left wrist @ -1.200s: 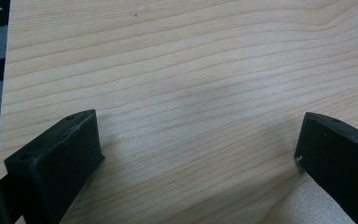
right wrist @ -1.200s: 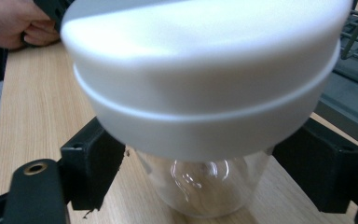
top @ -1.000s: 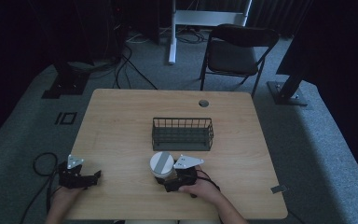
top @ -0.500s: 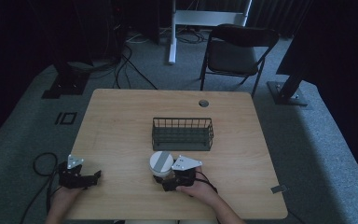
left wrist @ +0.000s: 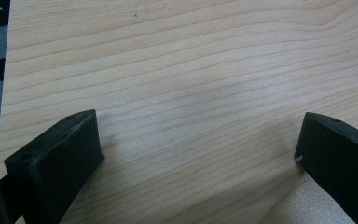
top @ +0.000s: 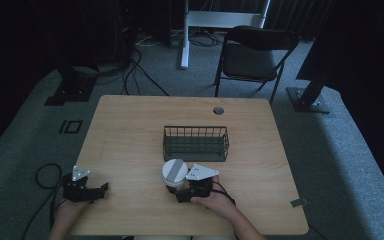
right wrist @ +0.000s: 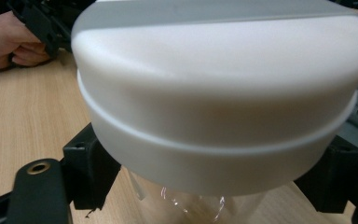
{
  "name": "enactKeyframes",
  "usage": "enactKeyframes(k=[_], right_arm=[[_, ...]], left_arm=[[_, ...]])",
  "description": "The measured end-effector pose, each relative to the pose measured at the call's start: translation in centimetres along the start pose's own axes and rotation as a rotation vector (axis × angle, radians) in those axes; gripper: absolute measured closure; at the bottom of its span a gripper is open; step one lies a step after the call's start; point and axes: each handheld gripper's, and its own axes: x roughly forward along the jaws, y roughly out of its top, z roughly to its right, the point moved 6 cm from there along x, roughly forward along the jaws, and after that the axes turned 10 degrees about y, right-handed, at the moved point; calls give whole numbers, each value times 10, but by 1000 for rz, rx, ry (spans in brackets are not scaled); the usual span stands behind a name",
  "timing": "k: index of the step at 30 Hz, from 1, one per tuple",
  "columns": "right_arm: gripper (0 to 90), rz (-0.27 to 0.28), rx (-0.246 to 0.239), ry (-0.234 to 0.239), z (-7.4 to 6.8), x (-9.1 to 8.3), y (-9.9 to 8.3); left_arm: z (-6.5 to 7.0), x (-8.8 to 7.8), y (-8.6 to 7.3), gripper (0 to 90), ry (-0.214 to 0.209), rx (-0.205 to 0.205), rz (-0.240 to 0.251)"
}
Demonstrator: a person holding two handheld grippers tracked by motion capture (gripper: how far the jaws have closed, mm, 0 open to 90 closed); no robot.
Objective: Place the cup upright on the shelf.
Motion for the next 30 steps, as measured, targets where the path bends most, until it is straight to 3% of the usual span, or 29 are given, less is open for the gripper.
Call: enactKeyframes(k=[16, 30], right_arm=[[183, 44, -28, -22, 5, -13, 30], [184, 99, -48, -77, 22, -29, 66]], left_arm=[[0, 0, 0, 5, 0, 0, 0], [0, 0, 0, 4, 0, -2, 1]])
